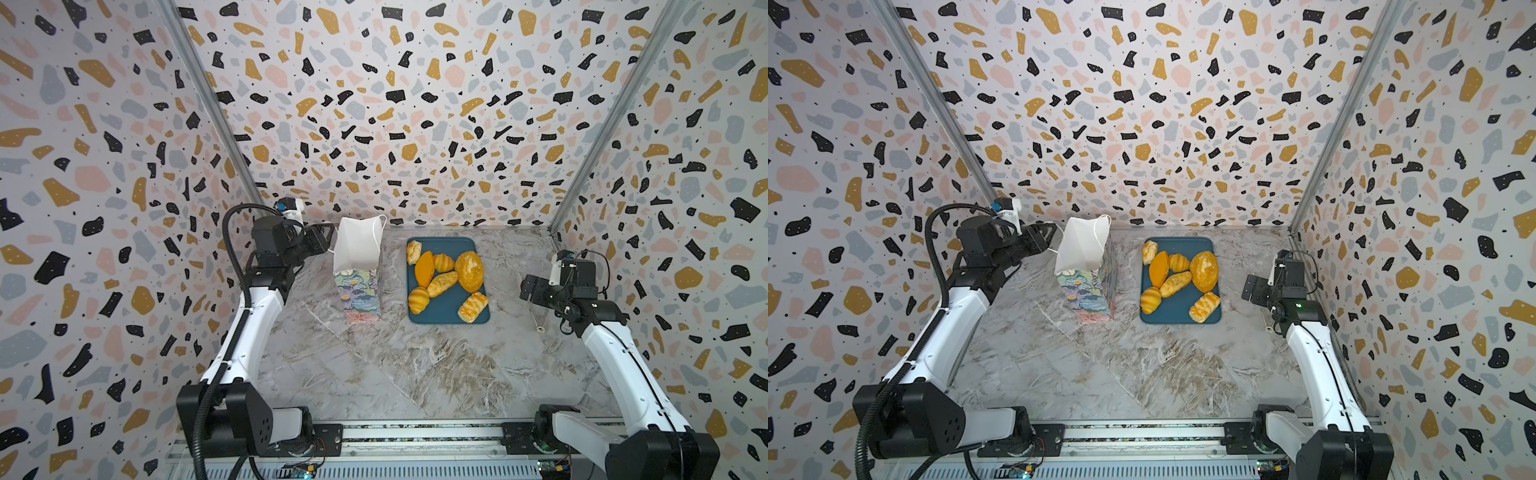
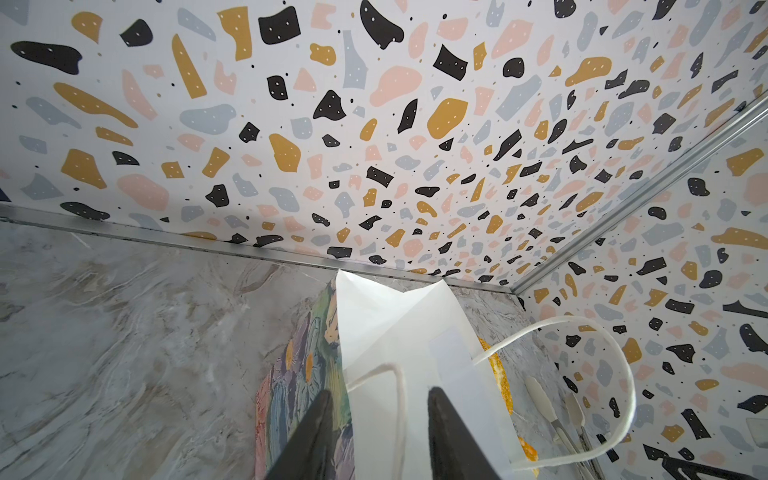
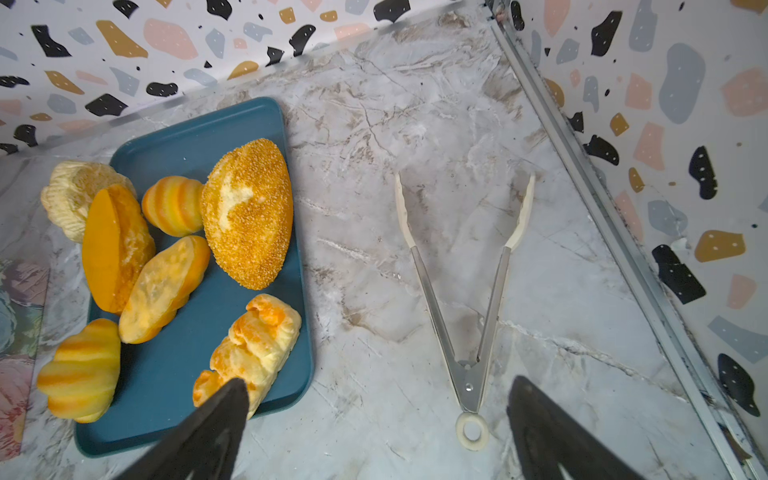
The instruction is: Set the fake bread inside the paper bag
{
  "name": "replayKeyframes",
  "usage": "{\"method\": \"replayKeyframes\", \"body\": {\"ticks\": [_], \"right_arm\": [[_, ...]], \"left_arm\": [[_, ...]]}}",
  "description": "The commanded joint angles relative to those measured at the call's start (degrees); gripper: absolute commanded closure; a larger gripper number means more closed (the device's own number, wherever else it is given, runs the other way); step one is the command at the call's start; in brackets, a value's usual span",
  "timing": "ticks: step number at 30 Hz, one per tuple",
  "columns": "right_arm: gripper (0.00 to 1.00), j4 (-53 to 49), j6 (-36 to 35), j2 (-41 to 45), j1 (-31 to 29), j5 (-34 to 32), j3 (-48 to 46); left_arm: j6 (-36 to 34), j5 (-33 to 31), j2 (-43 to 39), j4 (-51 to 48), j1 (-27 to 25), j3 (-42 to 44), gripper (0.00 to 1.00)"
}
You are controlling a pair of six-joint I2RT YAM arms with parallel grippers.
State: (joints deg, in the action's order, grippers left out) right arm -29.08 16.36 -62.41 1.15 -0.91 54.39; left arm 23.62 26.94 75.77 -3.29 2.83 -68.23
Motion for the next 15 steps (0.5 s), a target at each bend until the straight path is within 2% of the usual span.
{"method": "replayKeyframes", "body": {"ticks": [1, 4, 11, 15], "right_arm": [[0.01, -0.72, -0.14, -0.42, 0.17, 0.29, 1.51], [0.01, -1.16, 0.06, -1.15, 0.18, 0.97, 2.63], [0.01, -2.76, -0.21, -2.29, 0.27, -0.37, 5.17], [0.01, -2.39, -0.24, -2.42, 0.42, -1.27, 4.76]], "left_arm": [[-0.63, -1.27, -2.26, 1.15, 1.03, 1.13, 0.61], [-0.68, -1.54, -3.16, -0.19, 1.39, 0.74, 0.67], [-1.55, -1.26, -5.26, -0.06, 1.65, 1.95, 0.7], [-1.39, -0.87, -4.93, 0.43, 1.74, 2.43, 0.85]]}}
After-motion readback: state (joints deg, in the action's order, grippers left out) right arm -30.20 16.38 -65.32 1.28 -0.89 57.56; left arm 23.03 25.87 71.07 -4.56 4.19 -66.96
